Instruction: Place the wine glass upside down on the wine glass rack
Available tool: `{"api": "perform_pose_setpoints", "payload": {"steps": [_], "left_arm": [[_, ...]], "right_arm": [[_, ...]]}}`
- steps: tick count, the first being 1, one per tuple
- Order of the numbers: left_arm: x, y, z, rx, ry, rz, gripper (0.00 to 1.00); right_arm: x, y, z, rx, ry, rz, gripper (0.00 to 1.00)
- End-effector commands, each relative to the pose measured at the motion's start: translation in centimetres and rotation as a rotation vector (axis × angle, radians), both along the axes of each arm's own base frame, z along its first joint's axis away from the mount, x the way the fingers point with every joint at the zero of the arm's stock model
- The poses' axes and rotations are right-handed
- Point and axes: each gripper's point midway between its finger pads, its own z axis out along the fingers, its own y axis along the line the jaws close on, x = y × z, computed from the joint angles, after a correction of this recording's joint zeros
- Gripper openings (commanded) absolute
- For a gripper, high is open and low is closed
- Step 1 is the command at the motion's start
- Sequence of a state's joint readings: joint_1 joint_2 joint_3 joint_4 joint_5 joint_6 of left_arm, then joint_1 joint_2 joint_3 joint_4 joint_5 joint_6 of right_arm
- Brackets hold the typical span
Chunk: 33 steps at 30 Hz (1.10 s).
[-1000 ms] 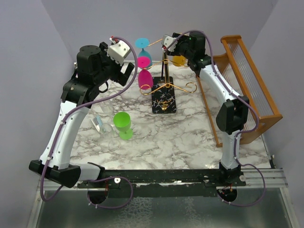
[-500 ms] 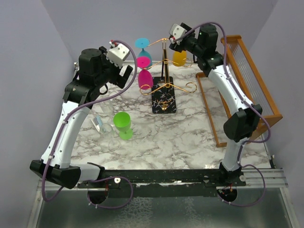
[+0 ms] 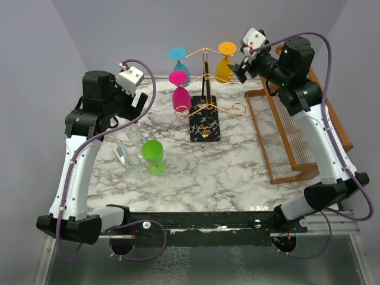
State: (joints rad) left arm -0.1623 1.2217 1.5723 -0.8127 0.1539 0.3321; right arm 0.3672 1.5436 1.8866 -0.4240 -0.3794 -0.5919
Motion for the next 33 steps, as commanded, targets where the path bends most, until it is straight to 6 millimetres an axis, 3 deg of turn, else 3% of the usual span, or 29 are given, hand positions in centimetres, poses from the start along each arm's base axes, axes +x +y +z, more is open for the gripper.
{"api": "perform_pose_setpoints", "payload": {"steps": [1, 7, 13, 22, 33], "left_arm": [[-3.5, -1.6, -2.9, 0.027, 0.113, -0.19, 0.86], [-5.3, -3.9, -5.4, 0.125, 0.179, -0.432, 0.84], [-6.0, -5.1, -8.9, 0.284, 0.254, -0.615, 0.81], [-6.9, -5.8, -13.8, 0.391, 0.345, -0.867, 0.74], [-6.5, -6.0, -17.0, 0.445, 0.392, -1.004, 0.63]], "right_arm": [[-5.4, -0.1, -3.7, -0.025, 0.182, 0.088, 0.78], [-10.0, 0.3, -6.4, -0.044, 0.24, 0.218, 0.79], [-12.3, -0.1, -8.6, -0.082, 0.269, 0.269, 0.79], [-12.8, -1.5, -9.5, -0.06, 0.282, 0.268, 0.79], [-12.9, -2.6, -9.5, -0.019, 0.296, 0.267, 0.79]]}}
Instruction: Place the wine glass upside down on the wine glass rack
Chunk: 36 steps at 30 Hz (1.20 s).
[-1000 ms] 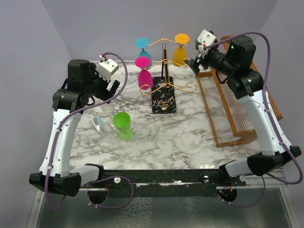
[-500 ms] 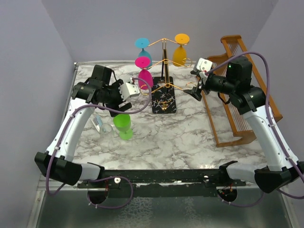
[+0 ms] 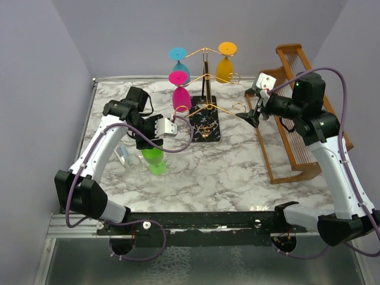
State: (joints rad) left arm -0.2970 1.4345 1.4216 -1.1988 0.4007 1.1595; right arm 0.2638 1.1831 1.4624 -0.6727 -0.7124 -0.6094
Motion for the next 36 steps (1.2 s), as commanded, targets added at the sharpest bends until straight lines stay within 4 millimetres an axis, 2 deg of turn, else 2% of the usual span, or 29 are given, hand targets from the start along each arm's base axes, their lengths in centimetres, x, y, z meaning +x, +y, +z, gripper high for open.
{"api": "perform_pose_setpoints", "payload": {"steps": [1, 7, 15, 20, 25, 29, 36], "left_arm": [[-0.3, -0.9, -1.2, -0.012, 0.034, -0.103, 0.61], [-0.1, -1.4, -2.0, -0.024, 0.065, -0.12, 0.5], [-1.2, -2.1, -2.6, -0.046, 0.121, -0.154, 0.31], [-2.2, -2.7, -2.5, -0.075, 0.168, -0.176, 0.22], [-2.9, -3.6, -1.7, -0.119, 0.18, -0.199, 0.08], [-4.0, -5.3, 0.8, -0.22, 0.195, -0.23, 0.0], [-6.6, -9.5, 8.2, -0.531, 0.185, -0.29, 0.0]], "right_arm": [[-0.9, 0.0, 0.4, 0.038, 0.002, 0.032, 0.79], [-0.8, -0.3, 0.0, 0.043, 0.011, 0.027, 0.79], [-0.2, -0.5, -1.0, 0.037, 0.029, 0.021, 0.79], [0.0, -0.6, -1.3, 0.034, 0.029, 0.013, 0.79], [0.1, -1.0, -1.0, 0.032, 0.02, -0.004, 0.79], [0.0, -1.3, -0.8, 0.035, 0.018, -0.015, 0.79], [-0.2, -1.5, -0.4, 0.047, 0.019, -0.019, 0.81]]}}
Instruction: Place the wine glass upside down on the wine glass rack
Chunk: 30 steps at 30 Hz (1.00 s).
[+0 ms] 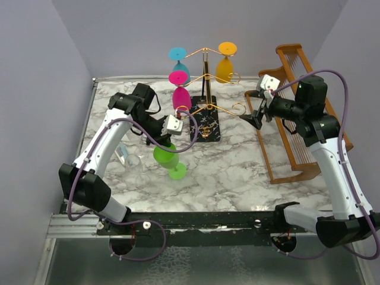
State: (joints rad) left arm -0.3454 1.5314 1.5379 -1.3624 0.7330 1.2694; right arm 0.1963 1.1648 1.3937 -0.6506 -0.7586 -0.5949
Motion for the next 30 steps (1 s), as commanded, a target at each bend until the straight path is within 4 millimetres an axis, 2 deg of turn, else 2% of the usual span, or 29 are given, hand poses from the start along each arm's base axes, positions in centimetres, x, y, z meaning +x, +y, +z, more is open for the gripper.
{"api": "perform_pose_setpoints", "payload": {"steps": [1, 4, 8, 13, 17, 22, 25, 30], "left_arm": [[-3.3, -4.0, 7.2, -0.317, 0.046, -0.032, 0.0], [-2.7, -5.4, 10.5, -0.423, 0.075, 0.058, 0.0], [-2.0, -6.6, 14.8, -0.527, 0.129, 0.139, 0.0], [0.9, -7.6, 19.0, -0.622, 0.148, 0.323, 0.0], [3.0, -7.8, 22.2, -0.702, 0.126, 0.441, 0.0], [6.0, -7.5, 25.3, -0.797, 0.058, 0.584, 0.0], [7.4, -7.4, 26.6, -0.837, 0.03, 0.64, 0.0], [9.1, -7.5, 28.1, -0.9, 0.048, 0.708, 0.0]], "right_arm": [[-0.6, 0.0, 1.4, 0.04, -0.019, 0.005, 0.81], [-0.4, 0.5, 2.0, 0.096, 0.032, -0.004, 0.81], [-0.1, 1.6, 4.0, 0.187, 0.108, 0.023, 0.76], [-0.1, 2.6, 6.7, 0.29, 0.157, 0.046, 0.74], [0.3, 3.0, 8.0, 0.382, 0.244, 0.019, 0.71], [0.5, 3.5, 8.4, 0.463, 0.347, -0.001, 0.7], [1.7, 2.9, 8.1, 0.504, 0.407, -0.101, 0.67], [2.2, 2.3, 7.7, 0.536, 0.454, -0.186, 0.61]]}}
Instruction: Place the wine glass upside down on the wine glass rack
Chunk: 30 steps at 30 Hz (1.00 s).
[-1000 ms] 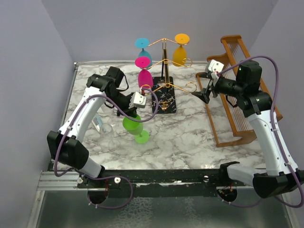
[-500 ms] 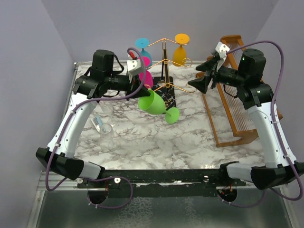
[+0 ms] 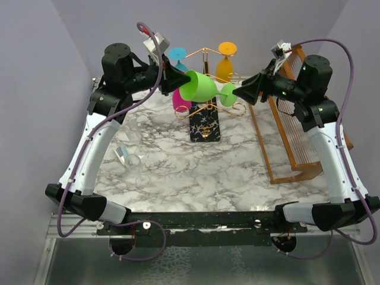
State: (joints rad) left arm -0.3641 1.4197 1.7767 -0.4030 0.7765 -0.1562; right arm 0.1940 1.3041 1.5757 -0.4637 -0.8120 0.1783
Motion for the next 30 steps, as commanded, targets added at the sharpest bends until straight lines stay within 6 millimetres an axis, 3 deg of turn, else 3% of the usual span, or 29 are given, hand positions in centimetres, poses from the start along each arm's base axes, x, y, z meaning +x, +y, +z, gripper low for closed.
{"api": "perform_pose_setpoints", "payload": {"steps": [1, 15, 30], "left_arm": [[2.2, -0.2, 3.2, -0.115, -0.002, 0.094, 0.0], [3.4, -0.7, 4.2, -0.149, -0.017, 0.1, 0.0], [3.7, -1.3, 3.5, -0.146, -0.015, 0.085, 0.0]], "right_arm": [[0.7, -0.8, 1.1, 0.055, 0.065, -0.101, 0.6], [2.7, -0.8, -1.3, 0.075, 0.167, -0.174, 0.31], [3.6, -0.1, -1.7, 0.12, 0.214, -0.154, 0.19]]}}
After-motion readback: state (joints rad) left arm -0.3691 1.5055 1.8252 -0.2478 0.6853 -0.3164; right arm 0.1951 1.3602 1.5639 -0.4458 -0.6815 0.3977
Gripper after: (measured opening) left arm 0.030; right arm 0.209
